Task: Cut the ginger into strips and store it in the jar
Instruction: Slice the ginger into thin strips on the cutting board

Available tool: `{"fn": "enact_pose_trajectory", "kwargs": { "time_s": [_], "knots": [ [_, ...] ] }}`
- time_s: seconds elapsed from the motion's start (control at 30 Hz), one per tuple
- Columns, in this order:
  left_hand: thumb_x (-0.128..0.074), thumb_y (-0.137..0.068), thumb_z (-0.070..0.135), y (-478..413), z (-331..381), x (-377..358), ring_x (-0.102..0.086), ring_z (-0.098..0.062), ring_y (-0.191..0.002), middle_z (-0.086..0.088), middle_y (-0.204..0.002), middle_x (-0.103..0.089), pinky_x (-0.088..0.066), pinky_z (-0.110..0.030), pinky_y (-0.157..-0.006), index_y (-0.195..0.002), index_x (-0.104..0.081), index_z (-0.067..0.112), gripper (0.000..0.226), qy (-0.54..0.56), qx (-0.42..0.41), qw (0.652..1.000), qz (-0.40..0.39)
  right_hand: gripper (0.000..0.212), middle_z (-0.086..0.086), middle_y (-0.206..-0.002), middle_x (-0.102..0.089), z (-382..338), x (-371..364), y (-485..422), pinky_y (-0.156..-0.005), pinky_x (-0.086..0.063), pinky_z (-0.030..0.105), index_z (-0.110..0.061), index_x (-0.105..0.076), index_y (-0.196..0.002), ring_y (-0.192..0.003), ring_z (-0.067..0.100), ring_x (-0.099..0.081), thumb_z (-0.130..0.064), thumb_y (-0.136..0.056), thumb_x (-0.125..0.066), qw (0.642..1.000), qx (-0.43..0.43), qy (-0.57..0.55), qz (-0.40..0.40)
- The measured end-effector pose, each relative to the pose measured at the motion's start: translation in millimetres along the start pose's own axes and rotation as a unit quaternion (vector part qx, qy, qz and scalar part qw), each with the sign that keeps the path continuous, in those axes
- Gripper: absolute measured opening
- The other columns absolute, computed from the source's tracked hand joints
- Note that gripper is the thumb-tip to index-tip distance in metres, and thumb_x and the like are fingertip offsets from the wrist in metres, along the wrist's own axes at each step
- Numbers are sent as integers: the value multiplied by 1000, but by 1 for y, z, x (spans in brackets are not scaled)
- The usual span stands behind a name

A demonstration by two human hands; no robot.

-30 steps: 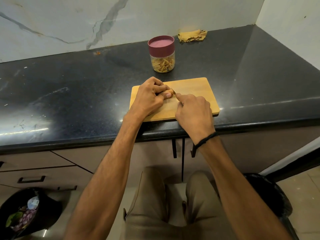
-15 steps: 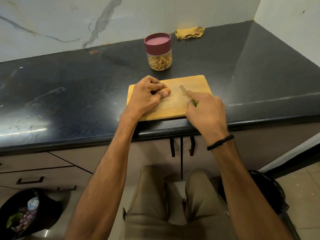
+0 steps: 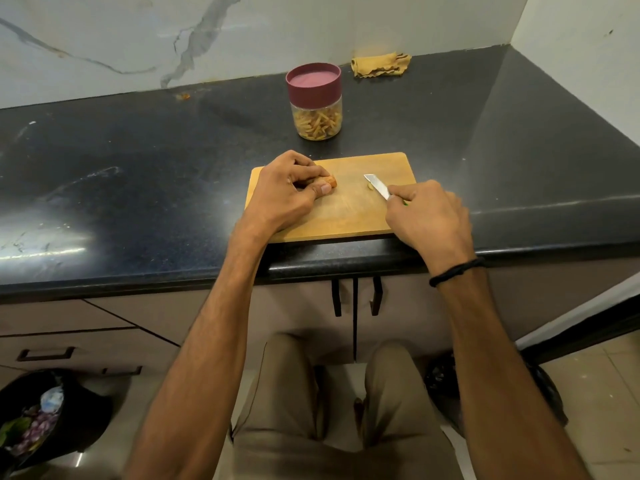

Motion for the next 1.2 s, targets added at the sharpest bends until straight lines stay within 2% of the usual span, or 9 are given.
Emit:
{"fn": "enact_pose_trajectory", "kwargs": {
  "time_s": [0.1,0.2,0.33,0.4,0.53,0.7,0.9,1.03,1.2],
  "knots": [
    [-76,-89,31,0,0,0,-59,-4,-98,8,-109,-62,-45,-6,-80,-111,-78,22,24,6,5,1000,-3,37,3,-124,-62,6,6,-2,-76,-40,31,-35,-59,-131,-96,28,-54,-30,-98,-46,1000,-17,-2,-2],
    [-76,-89,31,1,1,1,-58,-1,-98,8,-109,-61,-44,-5,-80,-111,-78,22,24,7,9,1000,-3,36,4,-121,-64,9,7,-4,-74,-41,31,-33,-60,-130,-86,23,-49,-30,-98,-45,1000,-12,-5,10],
    [-75,-89,30,3,3,1,-57,3,-97,8,-111,-61,-45,-5,-81,-112,-77,22,24,6,9,1000,-7,32,8,-101,-64,5,6,-1,-69,-37,30,-26,-62,-126,-80,23,-46,-25,-100,-42,997,31,19,66],
    [-74,-90,30,4,4,2,-57,5,-97,8,-113,-60,-44,-4,-81,-114,-76,21,26,0,3,1000,-6,35,9,-105,-63,-6,3,4,-68,-37,31,-26,-54,-134,-81,22,-45,-24,-102,-41,996,53,20,70],
    [-70,-93,31,3,3,1,-56,7,-95,9,-113,-62,-41,-3,-79,-114,-76,20,24,-22,0,1000,6,48,4,-118,-63,-31,-16,20,-87,-46,34,-30,-34,-149,-104,23,-57,-22,-102,-42,993,112,-3,45],
    [-70,-93,30,2,3,0,-55,7,-95,10,-109,-62,-42,-4,-80,-108,-78,22,19,-33,-8,999,7,46,2,-108,-65,-34,-36,23,-82,-47,27,-22,-35,-148,-84,9,-47,-27,-103,-44,986,156,-14,56],
    [-71,-93,27,1,2,-2,-56,-1,-96,9,-108,-62,-45,-8,-83,-109,-78,22,18,-34,-15,999,7,43,1,-109,-66,-33,-43,22,-78,-45,23,-22,-41,-145,-87,10,-54,-30,-103,-42,982,172,-6,78],
    [-71,-92,26,0,2,-2,-56,-2,-96,8,-108,-62,-44,-7,-82,-109,-78,21,19,-30,-18,999,10,42,0,-105,-66,-33,-47,21,-75,-42,22,-24,-42,-145,-79,7,-43,-32,-103,-41,985,159,16,69],
    [-71,-93,26,0,1,-2,-58,-6,-100,6,-109,-63,-45,-8,-81,-110,-78,20,20,-35,-21,999,9,42,-1,-96,-63,-34,-48,21,-72,-41,23,-26,-40,-146,-77,8,-43,-31,-104,-40,985,158,25,65]
  ]
}}
Point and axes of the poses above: each hand's wrist, its own y-axis away from the middle knuckle, its own x-axis out of the back of the hand, z = x × y, the point moved 2 cm from there along -y, towards the middle knuckle
